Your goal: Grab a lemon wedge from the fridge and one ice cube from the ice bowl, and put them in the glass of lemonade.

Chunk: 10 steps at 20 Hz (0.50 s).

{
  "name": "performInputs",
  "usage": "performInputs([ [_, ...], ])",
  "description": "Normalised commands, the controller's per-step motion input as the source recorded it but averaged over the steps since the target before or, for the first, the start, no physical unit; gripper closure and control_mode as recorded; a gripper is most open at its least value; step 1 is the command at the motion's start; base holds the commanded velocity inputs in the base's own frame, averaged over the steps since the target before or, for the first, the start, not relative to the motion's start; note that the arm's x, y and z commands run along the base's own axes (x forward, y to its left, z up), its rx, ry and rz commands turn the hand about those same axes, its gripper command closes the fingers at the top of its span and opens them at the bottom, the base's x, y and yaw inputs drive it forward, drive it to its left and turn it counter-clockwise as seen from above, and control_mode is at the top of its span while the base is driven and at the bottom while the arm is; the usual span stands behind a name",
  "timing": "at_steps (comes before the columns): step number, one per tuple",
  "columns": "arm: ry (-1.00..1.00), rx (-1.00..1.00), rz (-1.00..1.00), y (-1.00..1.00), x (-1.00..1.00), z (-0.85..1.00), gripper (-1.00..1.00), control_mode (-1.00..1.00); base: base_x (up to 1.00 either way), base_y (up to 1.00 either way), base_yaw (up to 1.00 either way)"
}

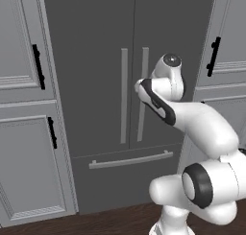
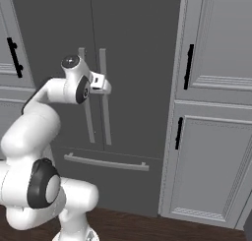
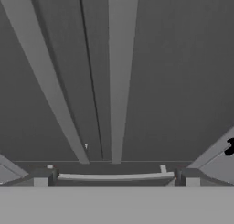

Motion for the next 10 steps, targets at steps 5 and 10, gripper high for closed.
performInputs([
  [5, -0.01, 0.00, 0.00, -0.02, 0.42, -0.25, -1.00, -1.00, 0.00, 0.00, 0.00],
  [10, -0.06, 0.00, 0.00, 0.00, 0.58, -0.45, -1.00, -1.00, 0.00, 0.00, 0.00],
])
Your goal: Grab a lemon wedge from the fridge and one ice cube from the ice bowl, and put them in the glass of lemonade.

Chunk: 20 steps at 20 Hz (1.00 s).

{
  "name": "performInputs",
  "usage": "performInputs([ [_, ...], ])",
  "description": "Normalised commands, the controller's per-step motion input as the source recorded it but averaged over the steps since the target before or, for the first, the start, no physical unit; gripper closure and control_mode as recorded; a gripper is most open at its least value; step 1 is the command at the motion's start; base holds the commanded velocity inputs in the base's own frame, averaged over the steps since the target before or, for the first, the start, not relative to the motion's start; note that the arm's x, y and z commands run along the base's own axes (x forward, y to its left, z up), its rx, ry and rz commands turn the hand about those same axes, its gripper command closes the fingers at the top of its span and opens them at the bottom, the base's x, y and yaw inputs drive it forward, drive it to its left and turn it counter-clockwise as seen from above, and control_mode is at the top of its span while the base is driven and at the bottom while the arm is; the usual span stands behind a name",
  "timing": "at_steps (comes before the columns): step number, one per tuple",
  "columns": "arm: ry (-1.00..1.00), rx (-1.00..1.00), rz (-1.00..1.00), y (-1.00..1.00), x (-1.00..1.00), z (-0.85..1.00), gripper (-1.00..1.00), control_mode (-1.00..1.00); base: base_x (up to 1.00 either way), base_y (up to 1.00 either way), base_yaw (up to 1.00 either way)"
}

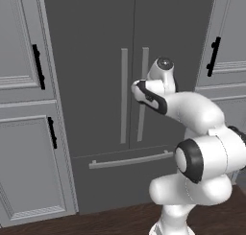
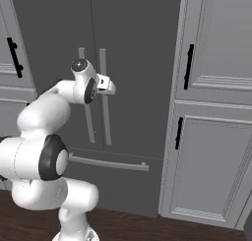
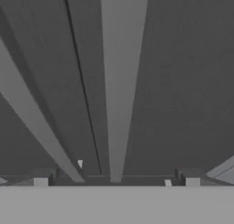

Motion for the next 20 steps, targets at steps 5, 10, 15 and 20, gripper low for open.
performInputs([
  [5, -0.11, 0.00, 0.00, 0.00, 0.59, -0.27, -1.00, -1.00, 0.00, 0.00, 0.00],
  [10, -0.04, 0.00, 0.00, 0.00, 0.61, -0.13, -1.00, -1.00, 0.00, 0.00, 0.00],
  [15, 0.00, 0.00, 0.01, 0.00, 0.40, 0.00, -1.00, -1.00, 0.00, 0.00, 0.00],
  [20, 0.00, 0.00, 0.01, 0.00, 0.38, 0.00, 1.00, -1.00, 0.00, 0.00, 0.00],
])
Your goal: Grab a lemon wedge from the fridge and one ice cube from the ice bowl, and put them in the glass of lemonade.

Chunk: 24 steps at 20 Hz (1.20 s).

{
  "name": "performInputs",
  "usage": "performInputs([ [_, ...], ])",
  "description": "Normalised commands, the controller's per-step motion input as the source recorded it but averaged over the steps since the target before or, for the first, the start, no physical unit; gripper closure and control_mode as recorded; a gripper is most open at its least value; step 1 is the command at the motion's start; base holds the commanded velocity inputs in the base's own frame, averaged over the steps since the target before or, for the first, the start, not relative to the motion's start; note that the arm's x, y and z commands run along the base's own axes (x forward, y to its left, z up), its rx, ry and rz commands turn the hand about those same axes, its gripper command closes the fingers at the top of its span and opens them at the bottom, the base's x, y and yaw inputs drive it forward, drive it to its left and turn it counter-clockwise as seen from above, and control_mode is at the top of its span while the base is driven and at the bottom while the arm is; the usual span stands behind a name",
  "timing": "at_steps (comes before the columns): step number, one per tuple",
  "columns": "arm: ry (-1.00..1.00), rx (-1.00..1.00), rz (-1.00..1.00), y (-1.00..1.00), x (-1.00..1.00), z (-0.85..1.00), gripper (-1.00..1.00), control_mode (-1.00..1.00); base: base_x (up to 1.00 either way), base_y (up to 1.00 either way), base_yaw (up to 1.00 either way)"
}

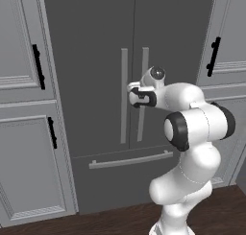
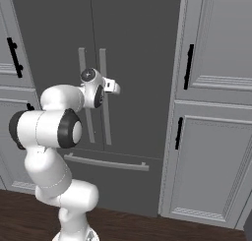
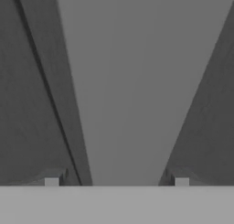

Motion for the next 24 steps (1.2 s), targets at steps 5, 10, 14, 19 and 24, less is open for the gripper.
performInputs([
  [5, 0.03, 0.00, 0.00, 0.00, 0.26, 0.05, 1.00, -1.00, 0.00, 0.00, 0.00],
  [10, 0.16, -0.04, 0.00, 0.00, 0.00, 0.27, 1.00, -1.00, 0.00, 0.00, 0.00],
  [14, 0.06, 0.00, 0.00, -0.28, -0.11, 0.13, 1.00, -1.00, 0.00, 0.00, 0.00],
  [19, -0.15, 0.01, 0.00, -0.52, -0.33, -0.02, 1.00, -1.00, 0.00, 0.00, 0.00],
  [24, -0.35, 0.08, 0.00, -0.80, -0.33, 0.00, 1.00, -1.00, 0.00, 0.00, 0.00],
])
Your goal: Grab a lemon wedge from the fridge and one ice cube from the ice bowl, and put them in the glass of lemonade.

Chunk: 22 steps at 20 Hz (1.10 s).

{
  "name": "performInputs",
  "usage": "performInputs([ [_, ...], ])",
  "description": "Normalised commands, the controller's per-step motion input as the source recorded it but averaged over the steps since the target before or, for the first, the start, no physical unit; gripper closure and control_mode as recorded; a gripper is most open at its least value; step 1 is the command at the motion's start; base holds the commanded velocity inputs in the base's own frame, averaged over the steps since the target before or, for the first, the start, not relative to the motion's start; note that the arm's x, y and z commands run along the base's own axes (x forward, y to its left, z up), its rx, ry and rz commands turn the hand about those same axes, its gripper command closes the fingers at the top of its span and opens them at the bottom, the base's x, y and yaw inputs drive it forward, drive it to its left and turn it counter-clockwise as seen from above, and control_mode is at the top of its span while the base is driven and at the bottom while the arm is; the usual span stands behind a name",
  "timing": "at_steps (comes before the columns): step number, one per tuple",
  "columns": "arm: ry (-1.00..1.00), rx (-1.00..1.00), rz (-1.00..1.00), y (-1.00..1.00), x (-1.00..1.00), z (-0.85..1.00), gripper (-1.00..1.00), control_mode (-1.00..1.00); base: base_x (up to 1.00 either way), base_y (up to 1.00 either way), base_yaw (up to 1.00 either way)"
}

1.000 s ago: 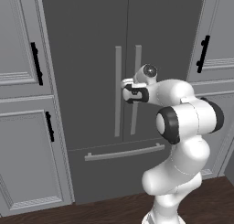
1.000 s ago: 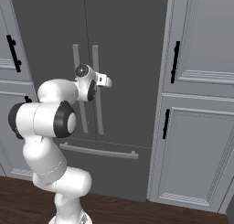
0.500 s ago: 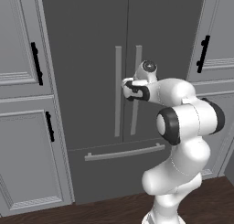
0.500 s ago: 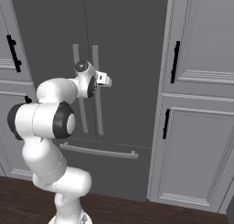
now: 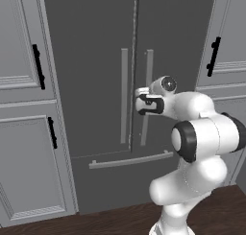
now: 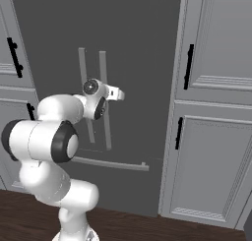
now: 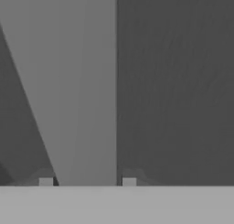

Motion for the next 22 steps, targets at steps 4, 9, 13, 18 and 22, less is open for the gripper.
performInputs([
  [4, -0.26, 0.11, 0.00, -1.00, -0.68, 0.00, 1.00, -1.00, 0.00, 0.00, 0.00],
  [9, 0.00, 0.09, 0.00, -1.00, -0.88, 0.21, 1.00, -1.00, 0.00, 0.00, 0.00],
  [13, 0.05, 0.08, 0.00, -1.00, -0.89, 0.37, 1.00, -1.00, 0.00, 0.00, 0.00],
  [18, 0.11, 0.03, 0.00, -0.97, -0.67, 0.50, 1.00, -1.00, 0.00, 0.00, 0.00],
  [22, 0.19, 0.00, 0.00, -0.84, -0.43, 0.77, 1.00, -1.00, 0.00, 0.00, 0.00],
])
